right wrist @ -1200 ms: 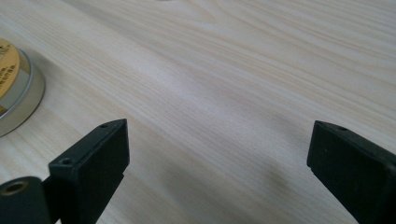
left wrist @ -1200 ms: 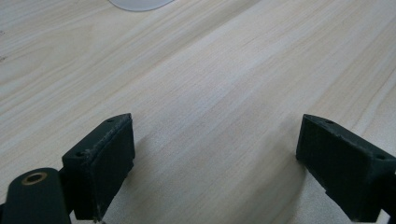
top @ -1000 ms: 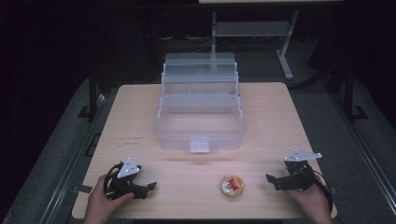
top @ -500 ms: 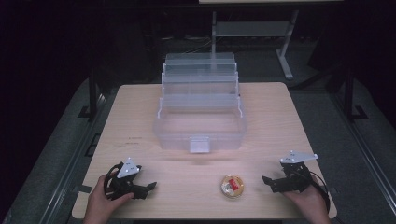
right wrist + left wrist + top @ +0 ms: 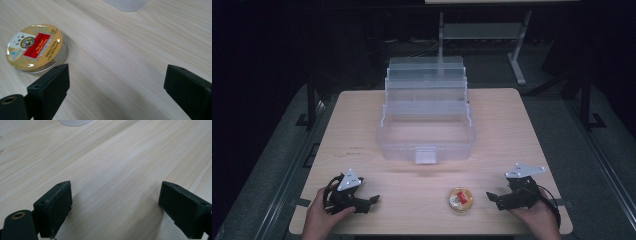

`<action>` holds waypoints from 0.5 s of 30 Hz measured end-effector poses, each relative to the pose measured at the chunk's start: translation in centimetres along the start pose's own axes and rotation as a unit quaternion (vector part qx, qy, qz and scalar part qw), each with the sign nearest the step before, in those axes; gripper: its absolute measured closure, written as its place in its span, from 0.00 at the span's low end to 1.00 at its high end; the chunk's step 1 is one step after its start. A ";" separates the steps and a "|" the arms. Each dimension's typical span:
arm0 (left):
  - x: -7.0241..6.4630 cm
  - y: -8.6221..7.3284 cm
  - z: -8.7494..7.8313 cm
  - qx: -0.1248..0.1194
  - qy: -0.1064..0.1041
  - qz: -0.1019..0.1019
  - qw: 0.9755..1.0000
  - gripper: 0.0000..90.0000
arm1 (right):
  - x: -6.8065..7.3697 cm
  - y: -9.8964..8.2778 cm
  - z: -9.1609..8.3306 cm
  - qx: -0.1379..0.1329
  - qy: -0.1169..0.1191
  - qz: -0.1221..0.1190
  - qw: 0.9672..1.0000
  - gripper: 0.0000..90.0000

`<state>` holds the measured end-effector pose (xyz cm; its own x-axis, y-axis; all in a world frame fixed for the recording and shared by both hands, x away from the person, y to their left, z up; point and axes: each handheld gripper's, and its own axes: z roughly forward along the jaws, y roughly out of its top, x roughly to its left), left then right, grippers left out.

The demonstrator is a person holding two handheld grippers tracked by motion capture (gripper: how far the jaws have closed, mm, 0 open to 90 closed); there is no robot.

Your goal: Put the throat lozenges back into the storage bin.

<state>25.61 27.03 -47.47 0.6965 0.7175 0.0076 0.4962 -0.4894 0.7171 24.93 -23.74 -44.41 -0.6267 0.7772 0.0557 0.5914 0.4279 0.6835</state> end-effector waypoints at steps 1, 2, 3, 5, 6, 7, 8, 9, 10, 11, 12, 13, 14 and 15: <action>0.0 0.0 0.0 0.000 0.000 0.000 1.000 0.12 | 0.0 0.0 0.0 0.000 0.000 0.000 1.000 0.07; 0.0 0.0 0.0 0.000 0.000 0.000 1.000 0.12 | 0.2 0.1 0.1 -0.001 0.003 -0.005 1.000 0.07; 0.0 0.0 0.0 0.000 0.000 0.000 1.000 0.12 | 0.2 0.1 0.1 -0.001 0.003 -0.005 1.000 0.07; 0.0 0.0 0.0 0.000 0.000 0.000 1.000 0.12 | 0.4 0.2 0.2 0.001 0.007 -0.007 1.000 0.07; 0.0 0.0 0.0 0.000 0.000 0.000 1.000 0.12 | 0.7 0.3 0.3 0.002 0.011 -0.008 1.000 0.07; 0.0 0.0 0.0 0.000 0.000 0.000 1.000 0.12 | 0.7 0.3 0.3 0.002 0.011 -0.008 1.000 0.07; 0.0 0.0 0.0 0.000 0.000 0.000 1.000 0.12 | 0.8 0.3 0.3 0.003 0.012 -0.011 1.000 0.07; 0.0 0.0 0.0 0.000 0.000 0.000 1.000 0.12 | 1.0 0.4 0.4 0.003 0.016 -0.016 1.000 0.07; 0.0 0.0 0.0 0.000 0.000 0.000 1.000 0.12 | 1.2 0.5 0.5 0.004 0.018 -0.018 1.000 0.07; 0.0 0.0 0.0 0.000 0.000 0.000 1.000 0.12 | 1.3 0.5 0.5 0.005 0.019 -0.018 1.000 0.07; 0.0 0.0 0.0 0.000 0.000 0.000 1.000 0.12 | 1.5 0.6 0.6 0.005 0.021 -0.020 1.000 0.07; 0.0 0.0 0.0 0.000 0.000 0.000 1.000 0.12 | 1.6 0.6 0.7 0.006 0.023 -0.022 0.999 0.07; 0.0 0.0 0.0 0.000 0.000 0.000 1.000 0.12 | 1.7 0.6 0.7 0.006 0.025 -0.022 0.999 0.07; 0.0 0.0 0.0 0.000 0.000 0.000 1.000 0.12 | 1.7 0.6 0.7 0.006 0.025 -0.022 0.999 0.07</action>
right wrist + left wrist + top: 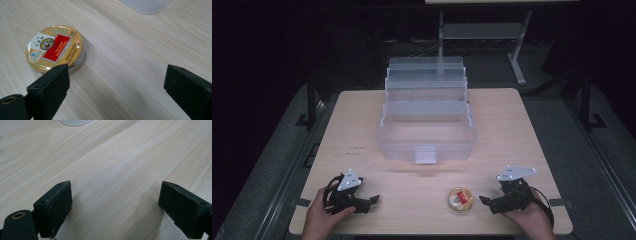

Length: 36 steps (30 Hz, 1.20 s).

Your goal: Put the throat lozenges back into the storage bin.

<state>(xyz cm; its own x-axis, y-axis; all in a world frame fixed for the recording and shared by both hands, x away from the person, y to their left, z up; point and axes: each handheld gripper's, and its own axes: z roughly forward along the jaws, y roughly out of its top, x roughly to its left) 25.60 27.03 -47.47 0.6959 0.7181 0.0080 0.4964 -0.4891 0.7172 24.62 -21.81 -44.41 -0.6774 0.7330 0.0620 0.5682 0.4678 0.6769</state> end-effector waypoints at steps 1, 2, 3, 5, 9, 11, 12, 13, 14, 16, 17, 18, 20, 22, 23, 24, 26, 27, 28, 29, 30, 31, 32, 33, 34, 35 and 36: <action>0.0 0.0 0.0 0.000 0.000 0.000 1.000 0.12 | 0.2 0.1 0.1 0.002 0.002 -0.001 1.000 0.07; 0.0 0.0 0.0 0.000 0.000 0.000 1.000 0.12 | 0.2 0.1 0.1 0.002 0.002 -0.001 1.000 0.07; 0.0 0.0 0.0 0.000 0.000 0.000 1.000 0.12 | 0.3 0.2 0.2 0.001 0.004 -0.005 1.000 0.07; 0.0 0.0 0.0 0.000 0.000 0.000 1.000 0.12 | 0.6 0.4 0.4 0.002 0.008 -0.009 1.000 0.07; 0.0 0.0 0.0 0.000 0.000 0.000 1.000 0.12 | 1.0 0.6 0.6 0.004 0.013 -0.013 1.000 0.07; 0.0 0.0 0.0 0.000 0.000 0.000 1.000 0.12 | 1.3 0.8 1.0 0.005 0.018 -0.019 1.000 0.07; 0.0 0.0 0.0 0.000 0.000 0.000 1.000 0.12 | 1.3 0.8 1.0 0.005 0.018 -0.019 1.000 0.07; 0.0 0.0 0.0 0.000 0.000 0.000 1.000 0.12 | 1.4 0.9 1.0 0.005 0.021 -0.021 1.000 0.07; 0.0 0.0 0.0 0.000 0.000 0.000 1.000 0.12 | 1.5 1.0 1.2 0.005 0.024 -0.024 0.999 0.07; 0.0 0.0 0.0 0.000 0.000 0.000 1.000 0.12 | 1.6 1.1 1.2 0.006 0.024 -0.025 0.999 0.07; 0.0 0.0 0.0 0.000 0.000 0.000 1.000 0.12 | 1.8 1.2 1.3 0.006 0.027 -0.025 0.999 0.07; 0.0 0.0 0.0 0.000 0.000 0.000 1.000 0.12 | 1.8 1.2 1.3 0.006 0.027 -0.025 0.999 0.07; 0.0 0.0 0.0 0.000 0.000 0.000 1.000 0.12 | 1.9 1.3 1.4 0.005 0.031 -0.026 0.999 0.07; 0.0 0.0 0.0 0.000 0.000 0.000 1.000 0.12 | 1.9 1.4 1.5 0.004 0.032 -0.028 0.999 0.07; 0.0 0.0 0.0 0.000 0.000 0.000 1.000 0.12 | 2.1 1.5 1.6 0.004 0.034 -0.029 0.999 0.07; 0.0 0.0 0.0 0.000 0.000 0.000 1.000 0.12 | 2.1 1.5 1.6 0.004 0.034 -0.029 0.999 0.07; 0.0 0.0 0.0 0.000 0.000 0.000 1.000 0.12 | 2.3 1.6 1.8 0.006 0.036 -0.030 0.999 0.07; 0.0 0.0 0.0 0.000 0.000 0.000 1.000 0.12 | 2.4 1.7 1.9 0.005 0.037 -0.031 0.999 0.07; 0.0 0.0 0.0 0.000 0.000 0.000 1.000 0.12 | 2.4 1.8 2.0 0.006 0.039 -0.033 0.999 0.07; 0.0 0.0 0.0 0.000 0.000 0.000 1.000 0.12 | 2.6 1.9 2.1 0.007 0.042 -0.034 0.999 0.07; 0.0 0.0 0.0 0.000 0.000 0.000 1.000 0.12 | 2.7 1.9 2.2 0.008 0.043 -0.035 0.998 0.07; 0.0 0.0 0.0 0.000 0.000 0.000 1.000 0.12 | 2.8 2.0 2.3 0.007 0.044 -0.036 0.998 0.07; 0.0 0.0 0.0 0.000 0.000 0.000 1.000 0.12 | 2.8 2.0 2.3 0.007 0.044 -0.036 0.998 0.07; 0.0 0.0 0.0 0.000 0.000 0.000 1.000 0.12 | 2.9 2.1 2.4 0.007 0.045 -0.038 0.998 0.07; 0.0 0.0 0.0 0.000 0.000 0.000 1.000 0.12 | 3.0 2.2 2.5 0.008 0.046 -0.039 0.998 0.07; 0.0 0.0 0.0 0.000 0.000 0.000 1.000 0.12 | 3.0 2.2 2.5 0.008 0.047 -0.040 0.998 0.07; 0.0 0.0 0.0 0.000 0.000 0.000 1.000 0.12 | 3.1 2.3 2.6 0.008 0.047 -0.041 0.998 0.07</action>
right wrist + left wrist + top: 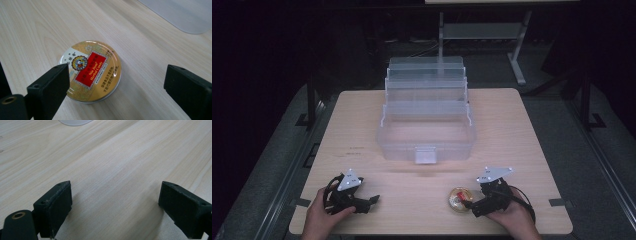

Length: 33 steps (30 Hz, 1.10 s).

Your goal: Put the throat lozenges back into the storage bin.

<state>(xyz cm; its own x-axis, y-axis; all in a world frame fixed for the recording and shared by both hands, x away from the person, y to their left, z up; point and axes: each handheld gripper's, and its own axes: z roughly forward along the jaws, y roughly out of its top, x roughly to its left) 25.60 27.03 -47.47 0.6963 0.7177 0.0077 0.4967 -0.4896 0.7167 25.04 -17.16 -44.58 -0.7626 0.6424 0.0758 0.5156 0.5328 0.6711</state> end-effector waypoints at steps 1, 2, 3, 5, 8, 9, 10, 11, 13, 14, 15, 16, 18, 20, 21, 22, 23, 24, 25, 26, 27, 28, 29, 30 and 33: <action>0.0 0.0 0.0 0.000 0.000 0.000 1.000 0.12 | 0.1 0.1 0.1 0.000 0.001 -0.001 1.000 0.07; 0.0 0.0 0.0 0.000 0.000 0.000 1.000 0.12 | 0.1 0.1 0.1 0.000 0.001 -0.002 1.000 0.07; 0.0 0.0 0.0 0.000 0.000 0.000 1.000 0.12 | 0.2 0.3 0.3 0.000 0.003 -0.003 1.000 0.07; 0.0 0.0 0.0 0.000 0.000 0.000 1.000 0.12 | 0.3 0.5 0.5 -0.001 0.004 -0.005 1.000 0.07; 0.0 0.0 0.0 0.000 0.000 0.000 1.000 0.12 | 0.5 0.6 0.6 -0.001 0.006 -0.008 1.000 0.07; 0.0 0.0 0.0 0.000 0.000 0.000 1.000 0.12 | 0.6 0.8 0.8 0.001 0.008 -0.010 1.000 0.07; 0.0 0.0 0.0 0.000 0.000 0.000 1.000 0.12 | 0.6 0.8 0.8 0.001 0.008 -0.010 1.000 0.07; 0.0 0.0 0.0 0.000 0.000 0.000 1.000 0.12 | 0.7 0.8 0.9 0.000 0.010 -0.011 1.000 0.07; 0.0 0.0 0.0 0.000 0.000 0.000 1.000 0.12 | 0.8 1.0 1.1 0.002 0.012 -0.013 1.000 0.07; 0.0 0.0 0.0 0.000 0.000 0.000 1.000 0.12 | 0.9 1.1 1.2 0.003 0.014 -0.015 1.000 0.07; 0.0 0.0 0.0 0.000 0.000 0.000 1.000 0.12 | 1.1 1.2 1.4 0.005 0.016 -0.017 1.000 0.07; 0.0 0.0 0.0 0.000 0.000 0.000 1.000 0.12 | 1.1 1.2 1.4 0.005 0.016 -0.017 1.000 0.07; 0.0 0.0 0.0 0.000 0.000 0.000 1.000 0.12 | 1.3 1.3 1.6 0.008 0.016 -0.020 1.000 0.07; 0.0 0.0 0.0 0.000 0.000 0.000 1.000 0.12 | 1.4 1.4 1.8 0.009 0.019 -0.022 1.000 0.07; 0.0 0.0 0.0 0.000 0.000 0.000 1.000 0.12 | 1.5 1.5 2.0 0.012 0.019 -0.023 0.999 0.07; 0.0 0.0 0.0 0.000 0.000 0.000 1.000 0.12 | 1.5 1.5 2.0 0.012 0.019 -0.023 0.999 0.07; 0.0 0.0 0.0 0.000 0.000 0.000 1.000 0.12 | 1.6 1.5 2.1 0.012 0.021 -0.025 0.999 0.08; 0.0 0.0 0.0 0.000 0.000 0.000 1.000 0.12 | 1.7 1.5 2.2 0.014 0.021 -0.027 0.999 0.10; 0.0 0.0 0.0 0.000 0.000 0.000 1.000 0.12 | 1.9 1.6 2.5 0.017 0.021 -0.032 0.999 0.11; 0.0 0.0 0.0 0.000 0.000 0.000 1.000 0.12 | 1.9 1.6 2.5 0.017 0.021 -0.032 0.999 0.11; 0.0 0.0 0.0 0.000 0.000 0.001 1.000 0.12 | 2.1 1.6 2.7 0.022 0.021 -0.035 0.999 0.11; 0.0 0.0 0.0 0.000 0.000 0.001 1.000 0.12 | 2.1 1.6 2.7 0.022 0.021 -0.035 0.999 0.11; 0.0 0.0 0.0 0.000 0.000 0.000 1.000 0.12 | 2.1 1.6 2.8 0.024 0.021 -0.035 0.999 0.11; 0.0 0.0 0.0 0.000 0.000 0.000 1.000 0.12 | 2.1 1.6 2.8 0.025 0.023 -0.035 0.999 0.11; 0.0 0.0 0.0 0.000 0.000 0.000 1.000 0.12 | 2.1 1.5 2.9 0.027 0.023 -0.033 0.999 0.11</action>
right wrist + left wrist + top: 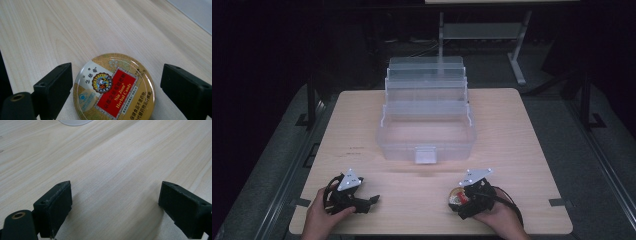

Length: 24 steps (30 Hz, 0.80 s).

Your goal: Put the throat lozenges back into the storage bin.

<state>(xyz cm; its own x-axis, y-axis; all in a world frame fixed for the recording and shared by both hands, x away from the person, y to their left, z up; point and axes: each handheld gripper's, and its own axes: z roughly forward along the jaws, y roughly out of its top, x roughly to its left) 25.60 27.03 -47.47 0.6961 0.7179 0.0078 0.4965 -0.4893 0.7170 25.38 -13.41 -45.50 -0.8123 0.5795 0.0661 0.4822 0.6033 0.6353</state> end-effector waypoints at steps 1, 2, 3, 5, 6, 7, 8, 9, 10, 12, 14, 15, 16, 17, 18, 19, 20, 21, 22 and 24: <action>0.0 0.0 0.0 0.000 0.000 0.000 1.000 0.12 | 0.0 0.0 0.0 0.001 -0.001 0.000 1.000 0.11; 0.0 0.0 0.0 0.000 0.000 0.000 1.000 0.12 | 0.0 -0.1 0.0 0.003 0.000 0.001 1.000 0.12; 0.0 0.0 0.0 0.000 0.000 0.000 1.000 0.12 | 0.0 -0.1 0.1 0.004 0.000 0.000 1.000 0.12; 0.0 0.0 0.0 0.000 0.000 0.000 1.000 0.12 | 0.1 -0.2 0.1 0.006 0.001 -0.001 1.000 0.14; 0.0 0.0 0.0 0.000 0.000 0.000 1.000 0.12 | 0.1 -0.2 0.2 0.008 0.002 -0.003 1.000 0.14; 0.0 0.0 0.0 0.000 0.000 0.000 1.000 0.12 | 0.1 -0.2 0.2 0.008 0.002 -0.003 1.000 0.14; 0.0 0.0 0.0 0.000 0.000 0.000 1.000 0.12 | 0.1 -0.3 0.2 0.010 0.002 -0.003 1.000 0.15; 0.0 0.0 0.0 0.000 0.000 0.000 1.000 0.12 | 0.1 -0.3 0.2 0.010 0.002 -0.003 1.000 0.15; 0.0 0.0 0.0 0.001 0.000 0.001 1.000 0.12 | 0.1 -0.4 0.3 0.012 0.002 -0.003 1.000 0.15; 0.0 0.0 0.0 0.000 0.000 0.000 1.000 0.12 | 0.1 -0.4 0.3 0.013 0.001 -0.003 1.000 0.15; 0.0 0.0 0.0 0.000 0.000 0.001 1.000 0.12 | 0.1 -0.4 0.3 0.013 0.003 -0.003 1.000 0.15; 0.0 0.0 0.0 0.000 0.000 0.000 1.000 0.12 | 0.1 -0.5 0.3 0.015 0.003 -0.002 1.000 0.15; 0.0 0.0 0.0 0.000 0.000 0.000 1.000 0.12 | 0.1 -0.5 0.3 0.015 0.003 -0.003 1.000 0.16; 0.0 0.0 0.0 0.000 0.000 0.000 1.000 0.12 | 0.1 -0.5 0.3 0.015 0.003 -0.003 1.000 0.16; 0.0 0.0 0.0 0.000 0.000 0.000 1.000 0.12 | 0.2 -0.5 0.3 0.015 0.003 -0.003 1.000 0.16; 0.0 0.0 0.0 0.000 0.000 0.000 1.000 0.12 | 0.2 -0.6 0.3 0.016 0.002 -0.002 1.000 0.17; 0.0 0.0 0.0 0.000 0.001 0.000 1.000 0.12 | 0.2 -0.6 0.3 0.017 0.002 -0.002 1.000 0.18; 0.0 0.0 0.0 0.000 0.000 0.000 1.000 0.12 | 0.2 -0.6 0.3 0.017 0.002 -0.004 1.000 0.20; 0.0 0.0 0.0 0.000 0.001 0.000 1.000 0.12 | 0.2 -0.6 0.2 0.017 0.004 -0.003 1.000 0.21; 0.0 0.0 0.0 0.000 0.001 0.000 1.000 0.12 | 0.2 -0.6 0.2 0.017 0.004 -0.003 1.000 0.21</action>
<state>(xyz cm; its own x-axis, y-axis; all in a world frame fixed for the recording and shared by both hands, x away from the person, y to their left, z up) 25.58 27.02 -47.46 0.6957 0.7183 0.0088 0.4967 -0.4898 0.7165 24.99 -13.54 -46.03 -0.8174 0.5720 0.0687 0.4886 0.6251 0.6087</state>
